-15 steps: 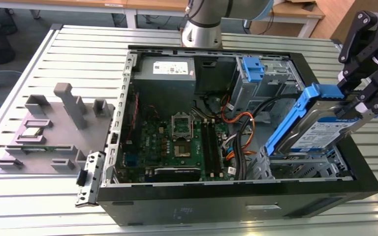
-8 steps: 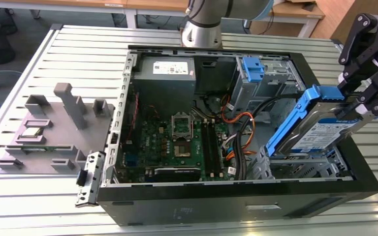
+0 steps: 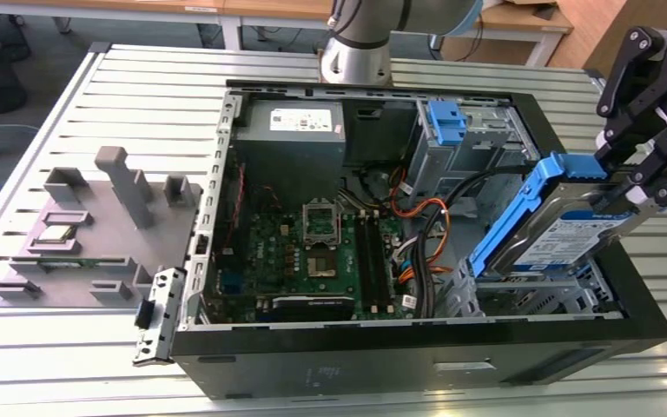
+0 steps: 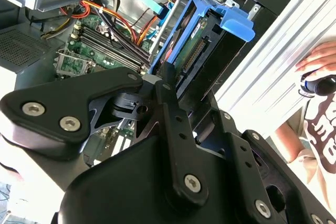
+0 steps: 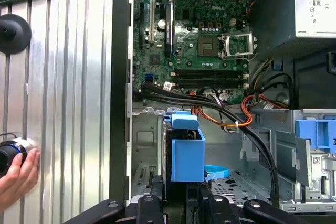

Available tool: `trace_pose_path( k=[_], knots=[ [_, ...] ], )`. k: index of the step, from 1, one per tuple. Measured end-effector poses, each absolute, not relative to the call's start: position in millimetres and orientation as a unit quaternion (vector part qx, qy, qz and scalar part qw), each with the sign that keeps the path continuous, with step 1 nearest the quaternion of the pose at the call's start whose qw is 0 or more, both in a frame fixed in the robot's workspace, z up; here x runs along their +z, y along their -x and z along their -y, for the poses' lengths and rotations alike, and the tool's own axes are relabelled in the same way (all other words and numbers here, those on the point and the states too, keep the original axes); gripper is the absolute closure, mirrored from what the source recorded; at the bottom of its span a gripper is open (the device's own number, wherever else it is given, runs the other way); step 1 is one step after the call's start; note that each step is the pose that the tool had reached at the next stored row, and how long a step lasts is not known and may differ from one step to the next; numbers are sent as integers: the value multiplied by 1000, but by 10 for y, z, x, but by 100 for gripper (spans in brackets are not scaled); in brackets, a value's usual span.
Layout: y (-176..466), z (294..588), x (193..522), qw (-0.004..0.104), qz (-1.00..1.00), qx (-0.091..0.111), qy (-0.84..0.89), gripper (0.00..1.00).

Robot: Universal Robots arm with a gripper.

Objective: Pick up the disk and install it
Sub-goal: 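Insert the disk into the insertion slot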

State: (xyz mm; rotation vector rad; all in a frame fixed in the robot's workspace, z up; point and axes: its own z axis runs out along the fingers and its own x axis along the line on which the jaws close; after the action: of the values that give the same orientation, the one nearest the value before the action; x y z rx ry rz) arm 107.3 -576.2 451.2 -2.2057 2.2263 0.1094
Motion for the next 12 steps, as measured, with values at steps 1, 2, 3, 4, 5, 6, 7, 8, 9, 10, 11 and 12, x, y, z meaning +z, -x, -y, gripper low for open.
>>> trace_pose_path(
  k=[1, 2, 3, 4, 5, 6, 7, 8, 9, 10, 11, 12],
  knots=[
    [-1073, 5762, 4511, 3, -710, 35, 703, 65],
    [-1077, 5762, 4510, 3, -710, 35, 703, 65],
    [-1077, 5762, 4509, 3, -710, 35, 703, 65],
    [-1077, 5762, 4508, 3, -710, 35, 703, 65],
    [-1077, 5762, 4505, 3, -710, 35, 703, 65],
    [-1077, 5762, 4501, 3, -710, 35, 703, 65],
    [-1077, 5762, 4496, 3, -710, 35, 703, 65],
    [-1077, 5762, 4493, 3, -710, 35, 703, 65],
    [-1077, 5762, 4491, 3, -710, 35, 703, 65],
    [-1077, 5762, 4491, 3, -710, 35, 703, 65],
    [-1077, 5762, 4491, 3, -710, 35, 703, 65],
    [-1077, 5762, 4491, 3, -710, 35, 703, 65]
  ],
)
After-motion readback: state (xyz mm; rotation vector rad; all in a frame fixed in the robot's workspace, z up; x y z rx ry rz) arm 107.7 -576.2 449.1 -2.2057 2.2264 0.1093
